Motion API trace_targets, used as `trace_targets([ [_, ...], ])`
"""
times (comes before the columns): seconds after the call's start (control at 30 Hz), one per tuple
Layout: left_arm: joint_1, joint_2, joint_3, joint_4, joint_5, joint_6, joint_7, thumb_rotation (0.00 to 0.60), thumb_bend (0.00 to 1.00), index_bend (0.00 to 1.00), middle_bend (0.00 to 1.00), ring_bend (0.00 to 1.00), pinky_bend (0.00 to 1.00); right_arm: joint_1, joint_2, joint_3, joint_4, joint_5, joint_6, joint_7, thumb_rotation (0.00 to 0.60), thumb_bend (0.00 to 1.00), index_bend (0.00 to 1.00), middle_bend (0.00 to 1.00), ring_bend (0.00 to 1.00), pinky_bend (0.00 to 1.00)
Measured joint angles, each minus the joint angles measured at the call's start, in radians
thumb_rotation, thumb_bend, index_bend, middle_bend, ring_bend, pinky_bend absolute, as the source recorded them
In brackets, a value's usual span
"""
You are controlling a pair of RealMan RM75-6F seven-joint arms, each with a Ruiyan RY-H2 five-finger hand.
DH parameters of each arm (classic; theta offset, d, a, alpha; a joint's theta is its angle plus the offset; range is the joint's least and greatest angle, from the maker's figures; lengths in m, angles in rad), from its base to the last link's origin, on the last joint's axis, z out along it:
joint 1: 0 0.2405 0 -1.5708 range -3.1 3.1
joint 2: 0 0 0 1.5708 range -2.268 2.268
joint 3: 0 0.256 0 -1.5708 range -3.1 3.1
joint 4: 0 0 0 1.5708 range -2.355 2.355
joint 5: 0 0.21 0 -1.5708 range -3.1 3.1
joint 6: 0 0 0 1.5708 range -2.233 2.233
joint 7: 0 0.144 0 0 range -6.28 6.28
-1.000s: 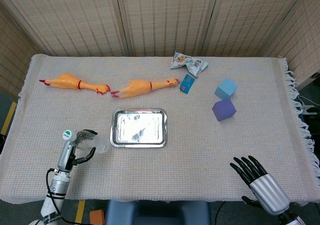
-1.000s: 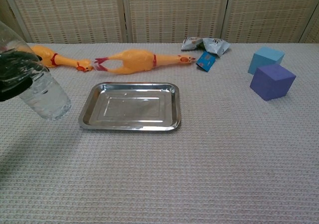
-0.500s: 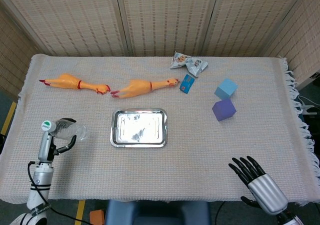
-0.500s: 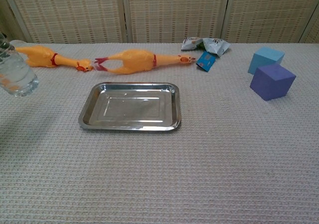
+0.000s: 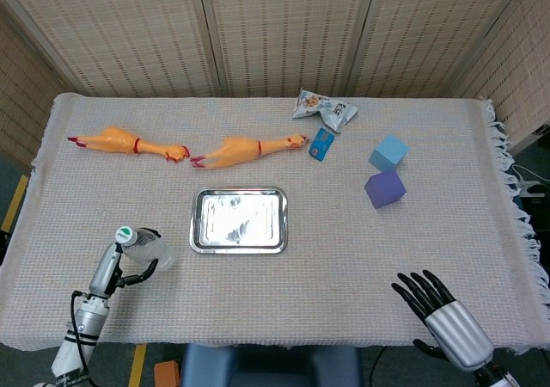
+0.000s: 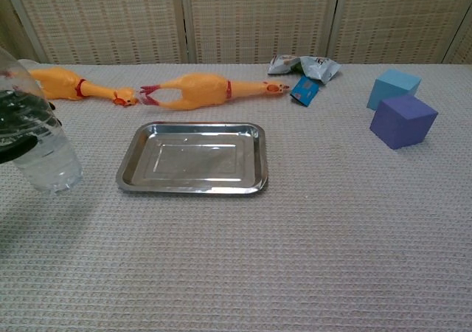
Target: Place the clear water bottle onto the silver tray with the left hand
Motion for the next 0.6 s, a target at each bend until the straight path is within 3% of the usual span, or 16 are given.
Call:
trace_targets([
  [0.13, -0.012, 0.002, -0.011, 0.013, 0.019, 0.018, -0.040, 0.600, 0.61, 0.46, 0.51, 0.33, 0.48, 0.000, 0.002, 0.002, 0.002, 0.001, 0.006, 0.006, 0.600, 0.01, 0.00, 0.00, 0.00, 0.00],
  [0.4, -0.018, 0.087, -0.057, -0.192, 0.058, 0.134, 0.080, 0.600, 0.60, 0.46, 0.51, 0.33, 0.47, 0.003, -0.002, -0.002, 0.001, -0.002, -0.009, -0.004, 0.600, 0.01, 0.00, 0.00, 0.00, 0.00],
  [0.5, -0.014, 0.081, -0.038, -0.171, 0.039, 0.111, 0.089, 0.600, 0.59, 0.46, 0.51, 0.33, 0.47, 0.002, -0.004, -0.003, 0.000, -0.005, -0.009, -0.010, 0.600, 0.01, 0.00, 0.00, 0.00, 0.00],
  [0.6, -0.016, 0.039, -0.012, -0.082, 0.001, 0.031, 0.064, 0.600, 0.59, 0.46, 0.51, 0.33, 0.47, 0.001, -0.004, -0.003, -0.001, -0.002, -0.008, -0.011, 0.600, 0.01, 0.00, 0.00, 0.00, 0.00],
])
